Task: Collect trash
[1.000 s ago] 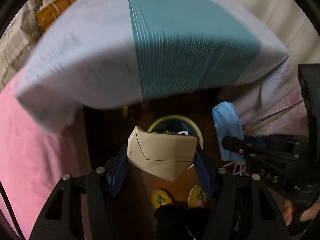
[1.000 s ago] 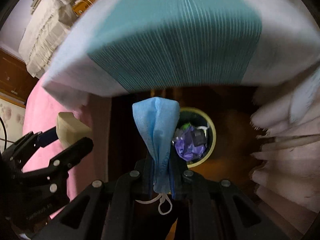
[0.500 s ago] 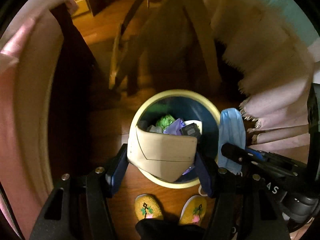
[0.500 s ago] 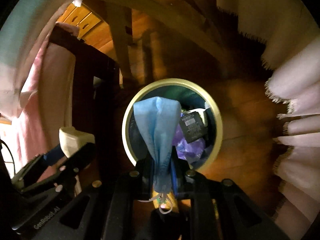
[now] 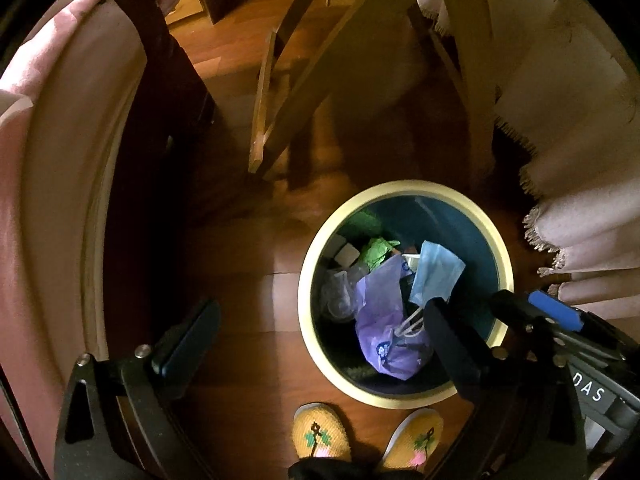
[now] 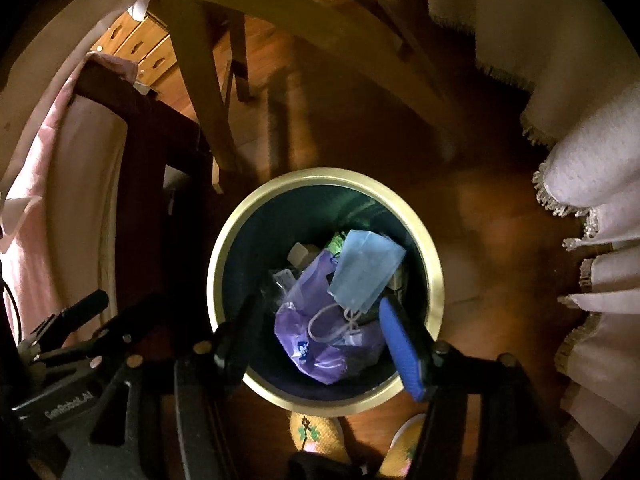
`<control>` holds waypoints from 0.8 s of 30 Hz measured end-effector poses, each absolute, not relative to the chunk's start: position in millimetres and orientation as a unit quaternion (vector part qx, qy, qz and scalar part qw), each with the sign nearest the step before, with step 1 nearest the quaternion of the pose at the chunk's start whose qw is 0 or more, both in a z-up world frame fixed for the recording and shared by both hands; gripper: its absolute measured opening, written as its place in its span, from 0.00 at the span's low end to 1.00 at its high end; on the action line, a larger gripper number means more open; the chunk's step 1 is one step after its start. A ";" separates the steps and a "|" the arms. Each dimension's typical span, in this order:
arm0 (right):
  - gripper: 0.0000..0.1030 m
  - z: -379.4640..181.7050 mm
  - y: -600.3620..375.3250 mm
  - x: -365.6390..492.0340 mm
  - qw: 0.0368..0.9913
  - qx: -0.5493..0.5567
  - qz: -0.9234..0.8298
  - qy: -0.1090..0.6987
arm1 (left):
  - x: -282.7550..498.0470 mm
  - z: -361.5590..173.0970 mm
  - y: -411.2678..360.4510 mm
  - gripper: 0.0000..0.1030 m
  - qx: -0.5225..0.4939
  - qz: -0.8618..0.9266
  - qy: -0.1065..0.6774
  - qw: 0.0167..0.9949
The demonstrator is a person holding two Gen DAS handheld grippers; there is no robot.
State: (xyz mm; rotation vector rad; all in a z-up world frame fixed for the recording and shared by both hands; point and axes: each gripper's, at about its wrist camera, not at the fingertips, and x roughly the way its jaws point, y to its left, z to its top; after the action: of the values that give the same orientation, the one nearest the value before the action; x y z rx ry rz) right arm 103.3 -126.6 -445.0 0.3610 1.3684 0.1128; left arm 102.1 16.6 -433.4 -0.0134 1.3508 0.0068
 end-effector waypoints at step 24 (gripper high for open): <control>0.59 -315.9 -137.2 94.6 0.789 0.163 0.039 0.591 | 92.1 -295.0 16.4 0.98 -0.035 -0.005 0.585 0.810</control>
State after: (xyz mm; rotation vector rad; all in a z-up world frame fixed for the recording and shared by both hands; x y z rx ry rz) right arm 94.6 -137.2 -315.9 0.3511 1.2735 0.0844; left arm 92.1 16.4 -295.0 -0.0748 1.2510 -0.0114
